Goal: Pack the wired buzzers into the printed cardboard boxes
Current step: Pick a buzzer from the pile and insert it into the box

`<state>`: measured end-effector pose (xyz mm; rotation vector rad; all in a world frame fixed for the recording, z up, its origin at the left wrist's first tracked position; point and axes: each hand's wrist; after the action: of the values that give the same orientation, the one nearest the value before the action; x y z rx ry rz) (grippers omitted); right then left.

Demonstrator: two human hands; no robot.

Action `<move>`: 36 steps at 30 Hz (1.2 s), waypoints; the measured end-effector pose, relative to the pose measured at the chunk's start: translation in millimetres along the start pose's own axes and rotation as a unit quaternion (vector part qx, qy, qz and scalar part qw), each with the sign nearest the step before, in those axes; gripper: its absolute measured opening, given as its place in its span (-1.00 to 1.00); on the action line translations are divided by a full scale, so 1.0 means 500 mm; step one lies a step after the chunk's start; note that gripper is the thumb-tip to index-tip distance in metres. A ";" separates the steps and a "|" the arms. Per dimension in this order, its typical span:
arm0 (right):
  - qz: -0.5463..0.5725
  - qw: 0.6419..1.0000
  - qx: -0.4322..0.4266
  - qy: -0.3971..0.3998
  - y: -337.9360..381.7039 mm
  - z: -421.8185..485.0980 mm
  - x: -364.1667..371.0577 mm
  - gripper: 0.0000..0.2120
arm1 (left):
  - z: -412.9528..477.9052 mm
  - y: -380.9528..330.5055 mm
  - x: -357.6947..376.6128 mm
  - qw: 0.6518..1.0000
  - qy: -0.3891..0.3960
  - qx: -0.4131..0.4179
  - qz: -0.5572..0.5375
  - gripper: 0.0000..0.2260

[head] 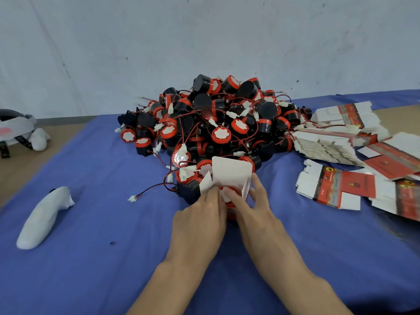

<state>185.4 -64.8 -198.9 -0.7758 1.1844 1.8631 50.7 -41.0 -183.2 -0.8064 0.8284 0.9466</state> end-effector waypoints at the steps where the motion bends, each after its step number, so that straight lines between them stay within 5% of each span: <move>1: -0.008 1.000 0.009 0.016 0.001 -0.003 0.005 -0.33 | -0.001 0.000 0.001 1.000 0.002 -0.001 -0.004 -0.74; 7: -0.012 0.999 0.041 0.011 0.005 -0.006 0.007 -0.57 | -0.002 0.000 -0.005 0.998 0.014 -0.004 -0.060 -0.68; 20: -0.020 0.998 0.053 0.010 0.002 0.000 0.012 -0.57 | -0.022 0.021 -0.038 0.994 -0.003 0.001 -0.114 -0.74; 26: -0.008 0.999 0.049 0.008 -0.003 -0.004 0.013 -0.57 | -0.029 0.054 -0.034 0.984 0.048 0.032 -0.168 -0.59; 36: 0.009 0.999 0.041 0.010 -0.009 -0.004 0.007 -0.59 | -0.019 0.036 -0.038 0.987 -0.081 0.040 -0.130 -0.85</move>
<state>187.8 -64.5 -204.6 -0.7413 1.2759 1.8142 25.9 -49.4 -174.8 -0.7364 0.5992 0.7317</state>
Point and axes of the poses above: each hand's wrist, its own z-axis towards the middle knuckle, its own x-axis out of the palm, y = z × x, and after that the axes turned 2 degrees about x, right-handed
